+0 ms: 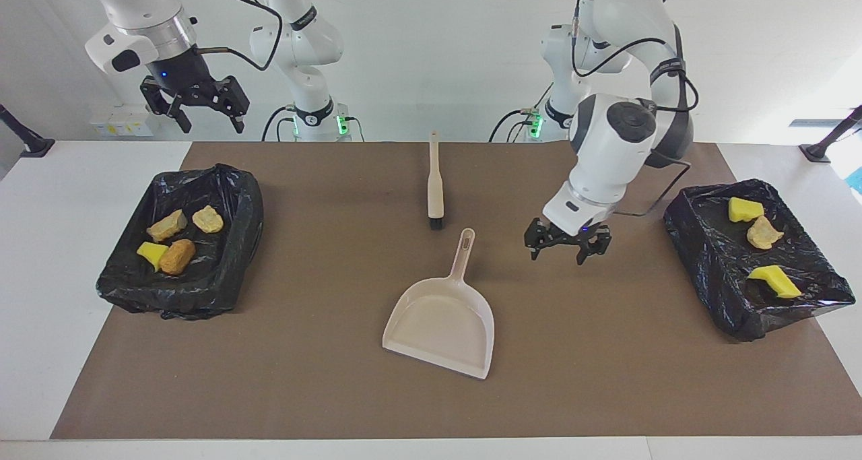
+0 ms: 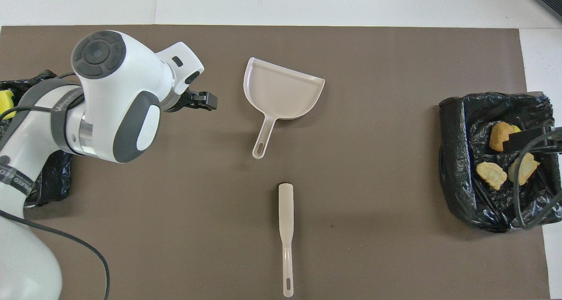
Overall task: Sweep and dump trash in bin
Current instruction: 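Release the dustpan and withdraw the left gripper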
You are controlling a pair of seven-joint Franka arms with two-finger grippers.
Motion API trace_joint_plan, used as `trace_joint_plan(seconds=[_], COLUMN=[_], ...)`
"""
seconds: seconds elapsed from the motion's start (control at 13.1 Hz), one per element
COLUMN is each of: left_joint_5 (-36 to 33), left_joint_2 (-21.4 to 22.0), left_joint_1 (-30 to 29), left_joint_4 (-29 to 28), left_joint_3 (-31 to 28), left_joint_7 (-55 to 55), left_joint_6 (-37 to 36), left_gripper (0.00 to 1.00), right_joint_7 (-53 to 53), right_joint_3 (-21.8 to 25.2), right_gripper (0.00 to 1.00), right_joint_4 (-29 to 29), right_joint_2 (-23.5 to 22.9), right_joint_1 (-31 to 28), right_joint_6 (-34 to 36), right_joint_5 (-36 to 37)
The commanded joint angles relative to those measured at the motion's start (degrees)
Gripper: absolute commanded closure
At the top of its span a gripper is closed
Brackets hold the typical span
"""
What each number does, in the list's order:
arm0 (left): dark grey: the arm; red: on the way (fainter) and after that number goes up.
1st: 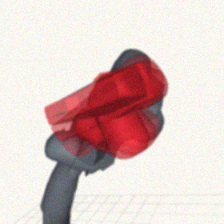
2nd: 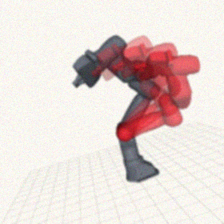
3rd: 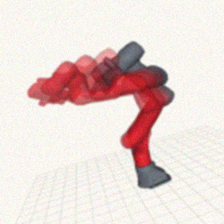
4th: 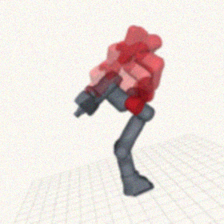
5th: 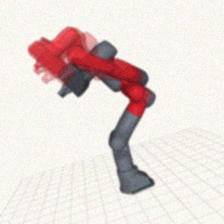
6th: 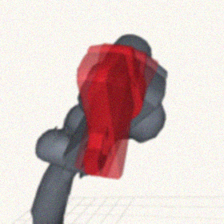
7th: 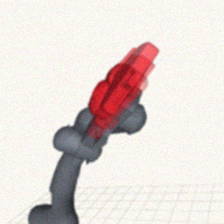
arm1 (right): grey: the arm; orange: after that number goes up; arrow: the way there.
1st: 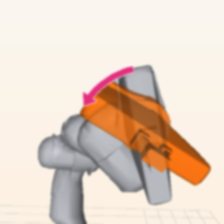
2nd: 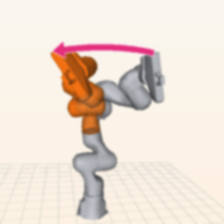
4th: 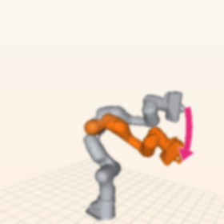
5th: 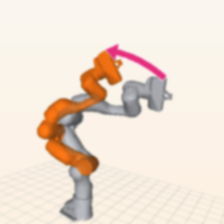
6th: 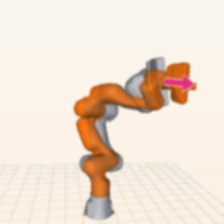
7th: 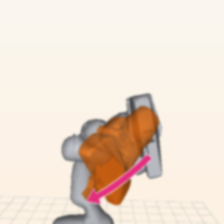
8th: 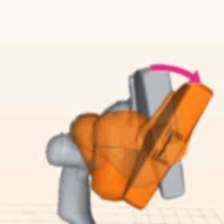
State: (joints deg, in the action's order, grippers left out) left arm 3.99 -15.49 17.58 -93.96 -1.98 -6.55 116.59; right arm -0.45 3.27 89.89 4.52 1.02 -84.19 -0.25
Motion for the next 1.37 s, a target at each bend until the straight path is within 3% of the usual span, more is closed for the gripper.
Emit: trace_joint_plan(seconds=[0.0,0.61,0.92,1.3], left_joint_5=[-0.3,-0.47,-0.65,-2.23], left_joint_2=[3.61,11.96,15.57,19.09], left_joint_1=[-7.45,-9.41,-12.81,-12.05], left_joint_4=[-0.53,-1.14,-1.4,-4.12], left_joint_3=[2.07,-6.01,-5.93,-5.49], left_joint_7=[5.64,14.46,11.83,9.71], left_joint_6=[-3.73,-16.91,-23.95,-25.54], left_gripper=[0.0,0.0,0.0,0.0], right_joint_7=[-1.04,-0.96,-0.96,-0.96], right_joint_3=[0.16,0.16,0.16,0.16], right_gripper=[0.0,0.0,0.0,0.0], right_joint_4=[0.81,0.99,1.08,1.16], right_joint_2=[0.58,0.84,0.84,0.93], right_joint_1=[-0.58,-0.4,-0.4,-0.4], right_joint_6=[-0.72,-0.72,-0.72,-0.72], right_joint_5=[-0.8,0.95,0.95,0.95])
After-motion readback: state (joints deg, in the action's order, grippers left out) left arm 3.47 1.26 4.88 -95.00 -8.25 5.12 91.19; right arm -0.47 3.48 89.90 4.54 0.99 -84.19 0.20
